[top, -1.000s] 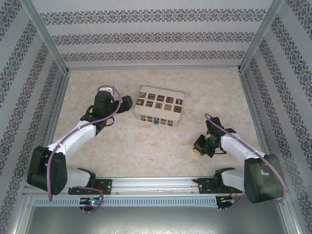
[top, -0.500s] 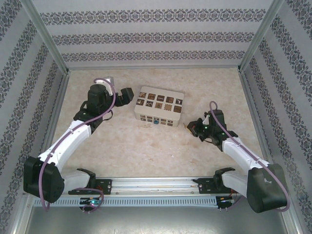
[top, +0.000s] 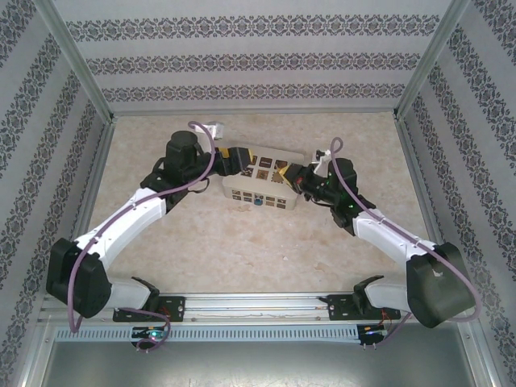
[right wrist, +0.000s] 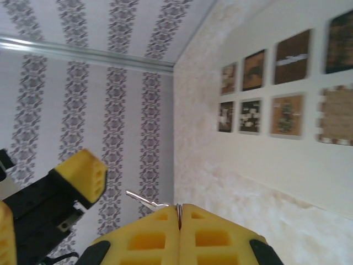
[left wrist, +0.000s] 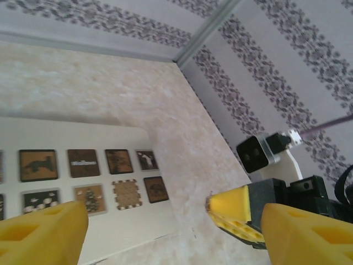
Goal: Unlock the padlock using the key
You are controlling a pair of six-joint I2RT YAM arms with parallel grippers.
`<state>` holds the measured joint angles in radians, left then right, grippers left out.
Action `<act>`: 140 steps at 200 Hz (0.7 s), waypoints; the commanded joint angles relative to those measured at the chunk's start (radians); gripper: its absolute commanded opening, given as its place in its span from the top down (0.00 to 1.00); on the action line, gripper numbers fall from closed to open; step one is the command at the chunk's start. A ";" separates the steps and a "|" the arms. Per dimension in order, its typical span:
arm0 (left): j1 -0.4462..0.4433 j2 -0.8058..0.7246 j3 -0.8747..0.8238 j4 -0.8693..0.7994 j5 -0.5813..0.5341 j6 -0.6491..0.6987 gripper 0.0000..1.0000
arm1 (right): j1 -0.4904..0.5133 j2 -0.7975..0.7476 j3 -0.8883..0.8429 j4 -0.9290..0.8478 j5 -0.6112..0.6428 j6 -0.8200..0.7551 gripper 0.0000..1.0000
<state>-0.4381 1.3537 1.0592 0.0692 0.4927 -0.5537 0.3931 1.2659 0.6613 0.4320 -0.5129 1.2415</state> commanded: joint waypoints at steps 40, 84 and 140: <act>-0.057 0.104 0.072 0.086 0.076 -0.066 0.30 | 0.055 0.040 0.042 0.091 0.040 0.019 1.00; -0.083 0.180 0.105 0.107 0.107 -0.097 0.38 | 0.063 0.046 0.034 0.093 0.042 0.026 1.00; -0.106 0.224 0.113 0.129 0.120 -0.113 0.50 | 0.072 0.041 0.031 0.094 0.048 0.029 1.00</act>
<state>-0.5240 1.5620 1.1378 0.1265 0.5869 -0.6498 0.4549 1.3045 0.6727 0.4843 -0.4797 1.2591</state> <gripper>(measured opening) 0.520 0.061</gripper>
